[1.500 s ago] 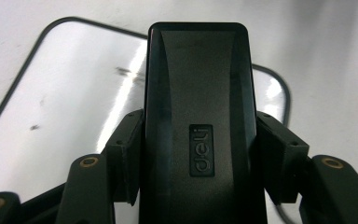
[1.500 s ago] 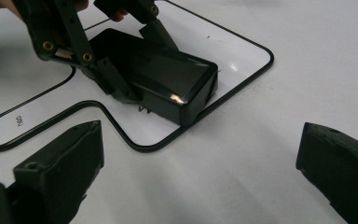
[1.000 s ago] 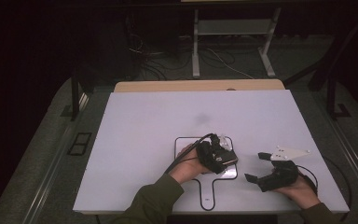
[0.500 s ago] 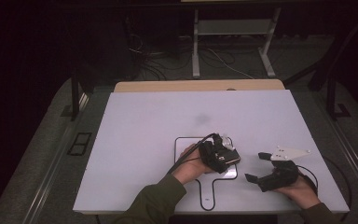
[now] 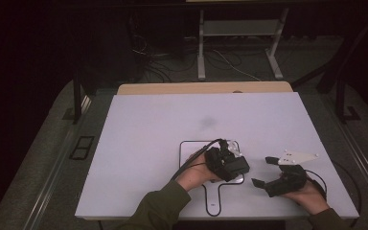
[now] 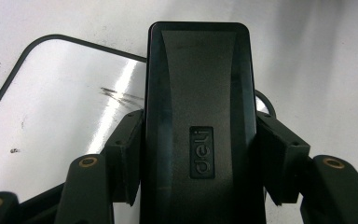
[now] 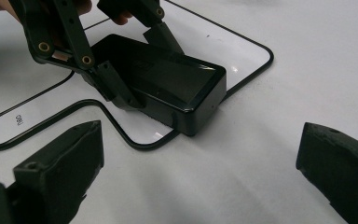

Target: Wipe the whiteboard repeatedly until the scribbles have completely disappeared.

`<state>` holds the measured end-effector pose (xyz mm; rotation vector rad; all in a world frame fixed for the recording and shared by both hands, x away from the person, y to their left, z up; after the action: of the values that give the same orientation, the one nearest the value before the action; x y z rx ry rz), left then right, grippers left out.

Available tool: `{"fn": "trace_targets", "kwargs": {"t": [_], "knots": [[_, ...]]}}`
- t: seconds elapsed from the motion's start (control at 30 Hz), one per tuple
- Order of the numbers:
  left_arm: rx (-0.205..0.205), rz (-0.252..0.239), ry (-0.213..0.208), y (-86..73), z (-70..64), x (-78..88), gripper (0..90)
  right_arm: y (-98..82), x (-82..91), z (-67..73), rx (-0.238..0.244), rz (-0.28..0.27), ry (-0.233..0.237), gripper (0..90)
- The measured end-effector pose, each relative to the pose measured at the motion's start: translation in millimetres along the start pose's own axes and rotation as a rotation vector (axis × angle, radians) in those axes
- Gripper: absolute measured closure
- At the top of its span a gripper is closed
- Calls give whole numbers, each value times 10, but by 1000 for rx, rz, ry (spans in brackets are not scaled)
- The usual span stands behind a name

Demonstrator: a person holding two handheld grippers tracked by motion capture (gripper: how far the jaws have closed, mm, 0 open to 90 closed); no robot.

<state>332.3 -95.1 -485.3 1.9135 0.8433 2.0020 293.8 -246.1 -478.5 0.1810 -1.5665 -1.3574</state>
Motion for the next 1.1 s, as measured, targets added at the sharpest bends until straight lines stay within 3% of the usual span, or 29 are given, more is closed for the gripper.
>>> {"fn": "trace_targets", "kwargs": {"t": [0.13, 0.17, 0.57, 0.7, 0.8, 0.83, 0.9, 0.97, 1.03, 1.1], "knots": [[3, -4, -12, -5, 6, 18, 387, 0, 5, 2, 0, 1, 0, 0], [21, -19, -13, 0, -2, 13, 387, 0, 5, 1, 1, 1, 0, 0], [11, -23, -31, -12, 12, 15, 382, -2, 5, 0, 3, 2, 1, 0], [10, -12, -18, -16, 18, 22, 390, -1, 6, 0, 2, 2, 1, 0], [5, -5, 33, -17, 71, 24, 393, -1, 9, 0, 1, 2, -1, 0], [-19, -1, 54, -18, 134, 32, 394, 0, 10, 0, 1, 1, -1, 0], [-8, -2, 62, -28, 179, 41, 395, 2, 12, -1, 2, 0, -2, 0], [-17, 7, 59, -29, 160, 44, 396, 2, 13, 0, 3, 0, -2, 0], [-8, 21, 47, -27, 66, 39, 397, 2, 12, -2, 2, 0, -2, 0], [-26, 20, 42, -13, -1, 26, 398, 3, 11, -5, 0, -1, -2, 0]]}}
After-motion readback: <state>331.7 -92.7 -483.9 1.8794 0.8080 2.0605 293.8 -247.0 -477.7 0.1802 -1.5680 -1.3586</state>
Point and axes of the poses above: each handheld gripper's, and its own axes: x roughly backward along the jaws, y roughly out of its top, z roughly to its left, the point moved 7 cm from there along -x, roughly forward along the jaws, and after that the axes turned 1 degree about -x, right-handed, at the moved point
